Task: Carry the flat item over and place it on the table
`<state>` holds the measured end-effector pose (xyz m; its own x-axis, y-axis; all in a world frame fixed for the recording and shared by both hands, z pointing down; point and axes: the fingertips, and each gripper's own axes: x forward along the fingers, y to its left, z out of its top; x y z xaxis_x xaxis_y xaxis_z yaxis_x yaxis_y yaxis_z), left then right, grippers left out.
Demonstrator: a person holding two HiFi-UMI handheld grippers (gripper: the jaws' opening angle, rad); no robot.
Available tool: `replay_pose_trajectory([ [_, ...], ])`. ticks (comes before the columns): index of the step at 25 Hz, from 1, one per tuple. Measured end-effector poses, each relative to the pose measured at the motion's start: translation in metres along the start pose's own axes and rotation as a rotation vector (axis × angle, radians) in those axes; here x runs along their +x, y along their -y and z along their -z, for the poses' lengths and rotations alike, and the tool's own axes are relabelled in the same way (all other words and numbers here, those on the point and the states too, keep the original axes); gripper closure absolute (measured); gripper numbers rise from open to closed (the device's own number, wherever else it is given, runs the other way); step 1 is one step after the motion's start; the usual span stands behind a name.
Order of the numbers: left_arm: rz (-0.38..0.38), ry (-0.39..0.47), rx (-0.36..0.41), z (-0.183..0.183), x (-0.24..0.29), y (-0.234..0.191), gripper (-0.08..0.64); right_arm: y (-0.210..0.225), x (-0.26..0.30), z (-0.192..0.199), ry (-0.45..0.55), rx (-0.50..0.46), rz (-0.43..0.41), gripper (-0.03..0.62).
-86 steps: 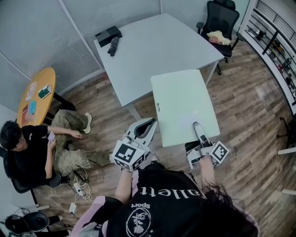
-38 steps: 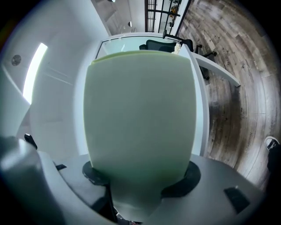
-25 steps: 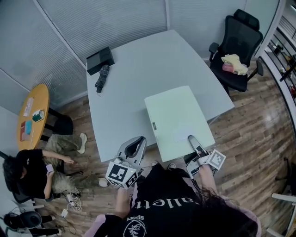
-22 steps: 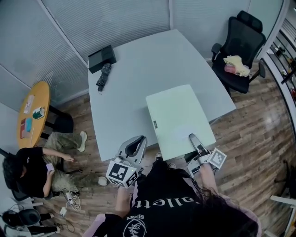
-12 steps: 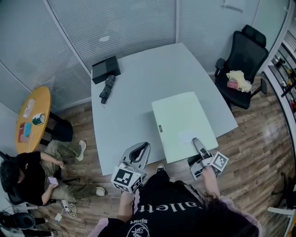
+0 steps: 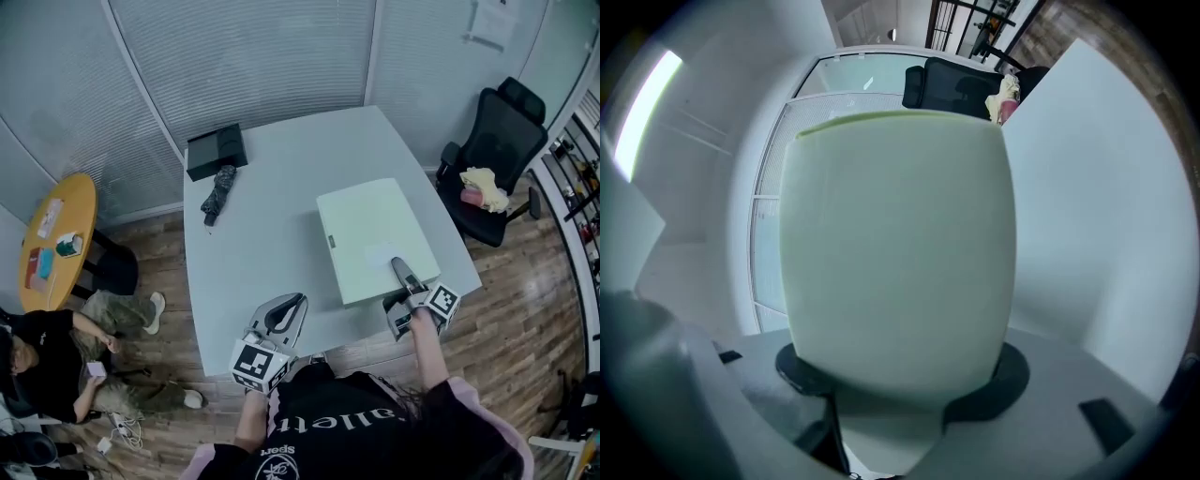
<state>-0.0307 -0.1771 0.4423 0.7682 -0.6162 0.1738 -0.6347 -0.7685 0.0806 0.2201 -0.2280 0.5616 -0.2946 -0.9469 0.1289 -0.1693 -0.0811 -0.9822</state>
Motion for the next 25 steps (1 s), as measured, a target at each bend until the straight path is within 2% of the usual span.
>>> replay_pose_trajectory([
  [6,0.026,-0.003,0.011,-0.001,0.008,-0.016,0.52,0.001,0.052,-0.019,0.01,-0.001,0.023,0.308],
  [11,0.003,-0.002,0.004,0.0,0.007,-0.026,0.52,0.009,0.089,-0.029,-0.01,0.012,0.052,0.307],
  [21,-0.127,-0.018,-0.034,0.003,0.016,-0.053,0.52,0.039,0.171,-0.059,-0.083,0.047,0.137,0.308],
  [25,-0.195,-0.011,-0.056,-0.002,0.024,-0.06,0.52,0.05,0.199,-0.077,-0.114,0.03,0.167,0.308],
])
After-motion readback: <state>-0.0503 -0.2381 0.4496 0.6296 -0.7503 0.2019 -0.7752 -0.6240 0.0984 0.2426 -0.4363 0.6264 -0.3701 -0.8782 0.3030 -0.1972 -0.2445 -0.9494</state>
